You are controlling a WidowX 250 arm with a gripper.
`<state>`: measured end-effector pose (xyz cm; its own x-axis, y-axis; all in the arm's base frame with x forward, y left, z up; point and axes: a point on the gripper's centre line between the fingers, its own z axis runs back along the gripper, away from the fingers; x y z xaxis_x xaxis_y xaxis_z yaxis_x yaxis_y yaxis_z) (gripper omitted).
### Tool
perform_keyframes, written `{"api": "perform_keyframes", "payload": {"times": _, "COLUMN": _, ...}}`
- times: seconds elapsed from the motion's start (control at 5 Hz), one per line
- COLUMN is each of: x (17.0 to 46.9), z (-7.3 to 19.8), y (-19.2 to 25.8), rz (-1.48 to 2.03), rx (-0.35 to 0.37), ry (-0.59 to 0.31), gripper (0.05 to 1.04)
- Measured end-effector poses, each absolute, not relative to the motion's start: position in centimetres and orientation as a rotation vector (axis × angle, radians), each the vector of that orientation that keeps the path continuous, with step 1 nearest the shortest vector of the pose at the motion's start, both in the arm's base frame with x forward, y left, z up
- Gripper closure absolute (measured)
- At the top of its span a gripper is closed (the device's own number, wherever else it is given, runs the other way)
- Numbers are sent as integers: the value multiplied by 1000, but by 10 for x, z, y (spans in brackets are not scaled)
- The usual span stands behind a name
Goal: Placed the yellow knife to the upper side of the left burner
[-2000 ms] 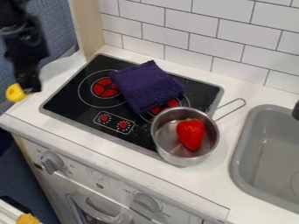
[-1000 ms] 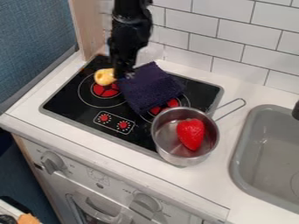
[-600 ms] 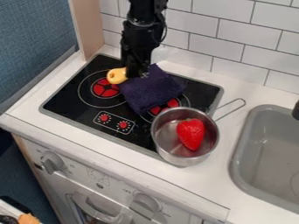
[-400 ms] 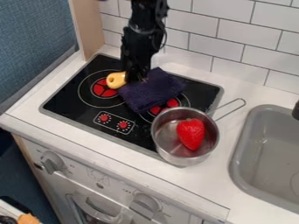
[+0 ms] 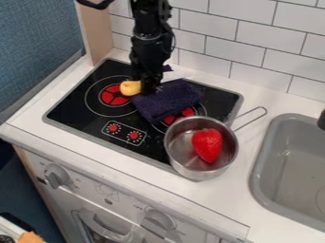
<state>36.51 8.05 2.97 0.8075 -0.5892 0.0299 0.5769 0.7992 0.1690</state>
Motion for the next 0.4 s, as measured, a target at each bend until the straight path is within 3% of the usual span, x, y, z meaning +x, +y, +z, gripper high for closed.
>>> {"api": "perform_keyframes", "payload": {"times": 0.2, "x": 364, "z": 52, "y": 86, "rz": -577, "rx": 139, "ry": -136, "gripper": 141}}
{"api": "perform_keyframes", "payload": {"times": 0.4, "x": 356, "z": 71, "y": 89, "rz": -496, "rx": 129, "ry": -129, "gripper": 79}}
